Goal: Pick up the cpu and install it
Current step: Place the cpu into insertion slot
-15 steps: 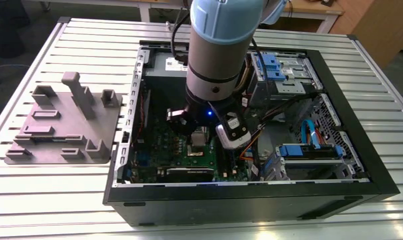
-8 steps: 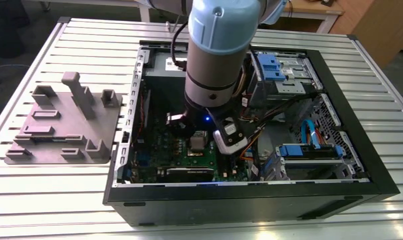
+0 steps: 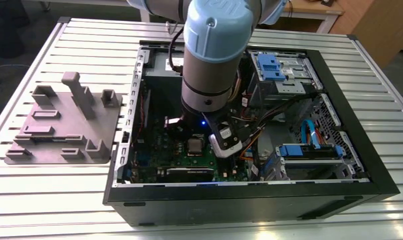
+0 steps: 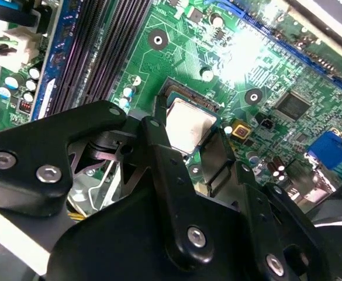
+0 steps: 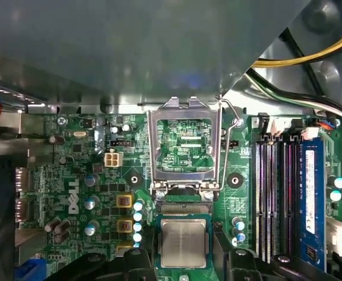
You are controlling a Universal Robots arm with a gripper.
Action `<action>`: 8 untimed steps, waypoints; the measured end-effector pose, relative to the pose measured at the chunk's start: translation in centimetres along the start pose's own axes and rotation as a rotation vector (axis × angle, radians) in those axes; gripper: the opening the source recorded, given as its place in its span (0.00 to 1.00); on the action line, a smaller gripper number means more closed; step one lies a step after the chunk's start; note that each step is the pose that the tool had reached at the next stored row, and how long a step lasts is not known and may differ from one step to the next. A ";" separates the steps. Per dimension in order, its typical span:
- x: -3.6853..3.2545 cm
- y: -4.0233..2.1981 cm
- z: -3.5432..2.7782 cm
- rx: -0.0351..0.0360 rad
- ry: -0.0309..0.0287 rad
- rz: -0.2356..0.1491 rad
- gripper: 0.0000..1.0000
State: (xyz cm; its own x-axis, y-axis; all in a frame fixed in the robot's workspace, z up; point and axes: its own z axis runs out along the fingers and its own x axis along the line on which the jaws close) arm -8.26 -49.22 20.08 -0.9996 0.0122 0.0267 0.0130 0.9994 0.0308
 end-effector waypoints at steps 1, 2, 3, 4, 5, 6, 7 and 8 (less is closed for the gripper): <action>-0.07 0.00 0.01 -0.0001 0.0000 0.000 0.47; -0.13 0.01 0.03 -0.0002 -0.0001 0.000 0.47; -0.19 0.01 0.08 -0.0004 -0.0001 0.000 0.47; -0.21 0.01 0.13 -0.0005 -0.0002 0.000 0.47; -0.21 0.00 0.25 -0.0005 -0.0001 0.000 0.47; -0.21 0.00 0.42 -0.0005 -0.0001 0.000 0.47; -0.22 -0.01 0.57 -0.0004 -0.0001 0.000 0.47; -0.22 -0.01 0.67 -0.0004 -0.0001 0.000 0.47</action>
State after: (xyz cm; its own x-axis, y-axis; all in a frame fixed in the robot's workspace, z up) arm -8.05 -49.22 19.40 -0.9996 0.0124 0.0266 0.0132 0.9994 0.0312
